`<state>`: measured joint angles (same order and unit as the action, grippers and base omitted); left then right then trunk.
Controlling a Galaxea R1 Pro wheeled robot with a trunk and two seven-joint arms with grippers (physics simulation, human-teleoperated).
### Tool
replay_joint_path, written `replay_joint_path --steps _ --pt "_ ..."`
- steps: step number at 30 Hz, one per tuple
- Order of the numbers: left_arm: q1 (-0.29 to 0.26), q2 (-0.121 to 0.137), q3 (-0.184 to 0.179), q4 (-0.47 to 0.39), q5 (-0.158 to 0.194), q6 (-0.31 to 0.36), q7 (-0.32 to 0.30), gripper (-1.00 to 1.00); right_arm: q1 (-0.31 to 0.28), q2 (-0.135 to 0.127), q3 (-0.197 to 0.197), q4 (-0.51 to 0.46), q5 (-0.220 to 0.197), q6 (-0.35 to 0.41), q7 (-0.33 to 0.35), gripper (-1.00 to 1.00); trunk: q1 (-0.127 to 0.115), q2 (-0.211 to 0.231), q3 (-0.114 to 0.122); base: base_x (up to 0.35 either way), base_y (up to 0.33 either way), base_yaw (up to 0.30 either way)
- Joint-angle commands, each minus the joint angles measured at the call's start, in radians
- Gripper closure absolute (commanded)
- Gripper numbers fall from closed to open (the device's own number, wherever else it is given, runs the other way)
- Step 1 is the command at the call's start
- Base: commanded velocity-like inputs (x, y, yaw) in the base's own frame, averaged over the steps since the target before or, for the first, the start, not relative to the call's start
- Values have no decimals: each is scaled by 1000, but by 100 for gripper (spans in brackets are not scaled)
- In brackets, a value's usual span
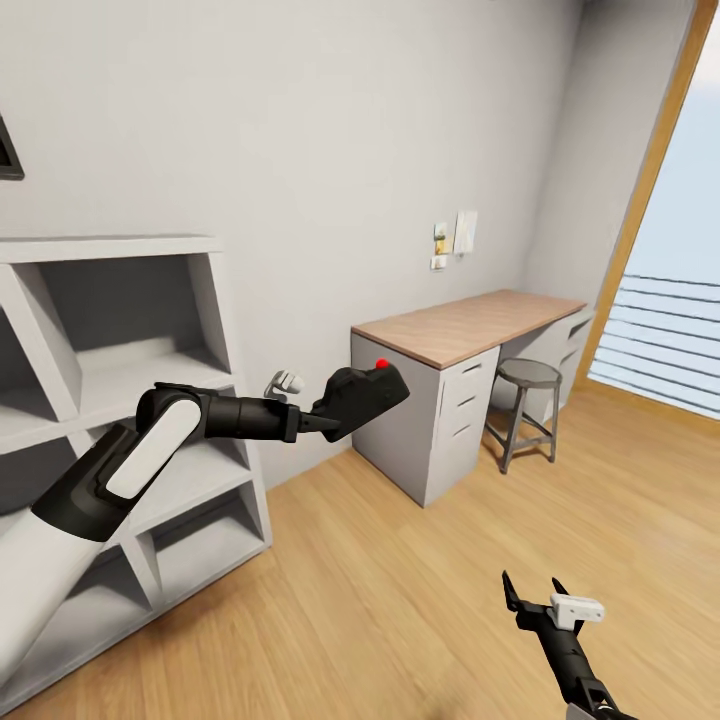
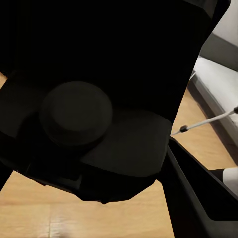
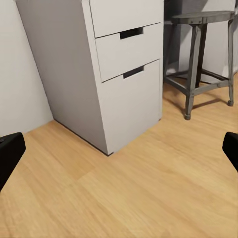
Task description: Attach the digital camera to the camera tripod in the bedroom.
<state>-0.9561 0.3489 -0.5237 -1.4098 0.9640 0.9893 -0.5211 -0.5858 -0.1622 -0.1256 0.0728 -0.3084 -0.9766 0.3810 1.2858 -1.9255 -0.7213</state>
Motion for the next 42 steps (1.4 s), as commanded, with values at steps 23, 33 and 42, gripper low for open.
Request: replay_joint_path --steps 23,33,42 --pt "-1 -1 -2 0 -2 2 -7 100 -2 1 -8 4 -3 -4 10 -100 -88 161 87 0 0 0" --pt "-1 -1 -2 0 -2 2 -7 100 -2 1 -8 4 -3 -4 10 -100 -127 231 118 0 0 0" --pt "-1 -1 -1 0 -2 2 -7 100 0 3 -8 4 -3 -3 10 -100 -161 294 146 0 0 0"
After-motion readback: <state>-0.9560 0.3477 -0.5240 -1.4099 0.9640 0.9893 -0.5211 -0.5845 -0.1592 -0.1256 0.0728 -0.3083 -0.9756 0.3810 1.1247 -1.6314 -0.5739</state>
